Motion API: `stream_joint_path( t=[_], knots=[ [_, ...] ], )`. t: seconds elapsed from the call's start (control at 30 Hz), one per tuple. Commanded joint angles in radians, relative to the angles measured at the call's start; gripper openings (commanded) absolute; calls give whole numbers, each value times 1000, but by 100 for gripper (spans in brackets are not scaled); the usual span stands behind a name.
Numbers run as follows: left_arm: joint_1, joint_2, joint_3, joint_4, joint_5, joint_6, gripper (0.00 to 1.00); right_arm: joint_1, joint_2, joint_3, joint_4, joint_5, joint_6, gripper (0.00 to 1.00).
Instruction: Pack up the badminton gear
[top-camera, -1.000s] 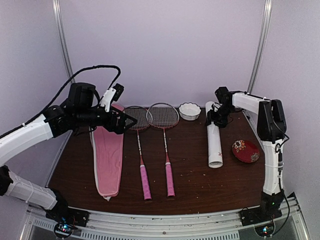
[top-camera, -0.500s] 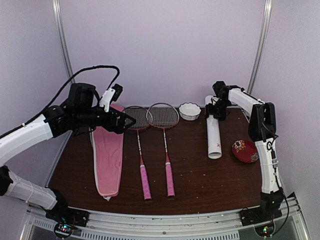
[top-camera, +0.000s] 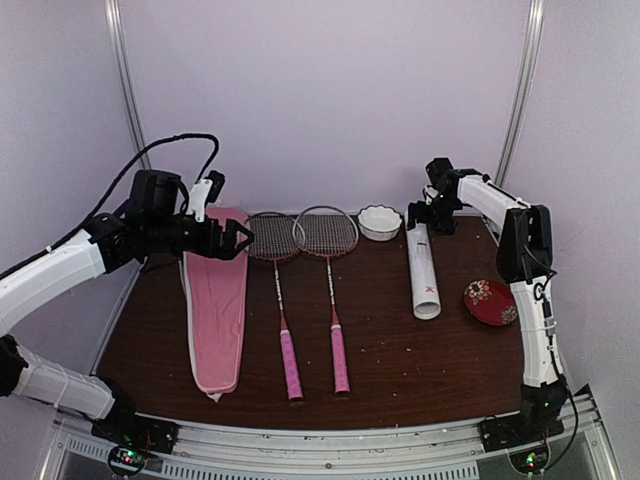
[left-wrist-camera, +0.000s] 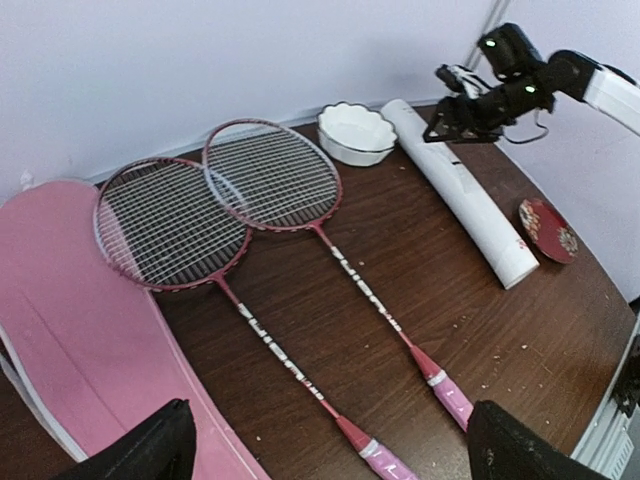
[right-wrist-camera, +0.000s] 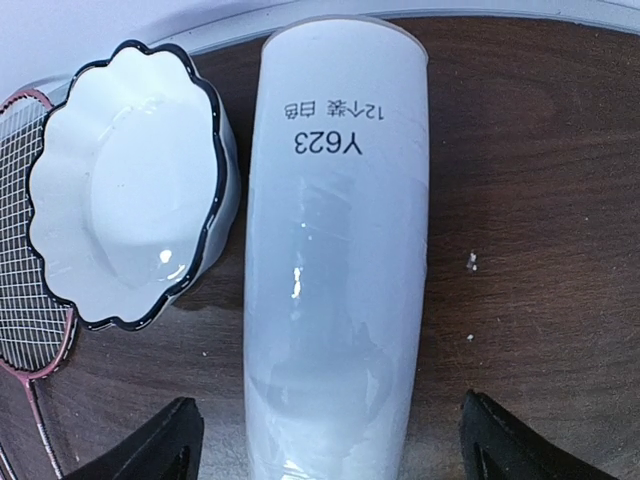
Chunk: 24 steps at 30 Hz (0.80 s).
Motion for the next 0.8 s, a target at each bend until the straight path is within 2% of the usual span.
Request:
stream_joint_path(
  t=[0.0,0.2,0.33,0.47,0.6,0.7,0.77],
  knots=[
    [96,-15,-69,-1,-20,-109,98,-4,-103,-14,40,22,-23,92],
    [253,-32,-197,21,-55,-226,98,-3,-252,-133,130,35,-35,100],
    [384,-36,-307,113,-11,-286,95,-2,-330,-171,141,41,-46,100],
    [484,10,-375,204,14,-298,86,20,-427,-233,166,75,-74,100],
    [553,118,-379,276,41,-293,73,69,-533,-340,209,209,-147,100],
    [595,207,-359,331,69,-279,64,107,-663,-523,350,411,-213,100],
    [624,269,-339,374,106,-281,59,107,-738,-636,444,429,-197,100]
  ],
)
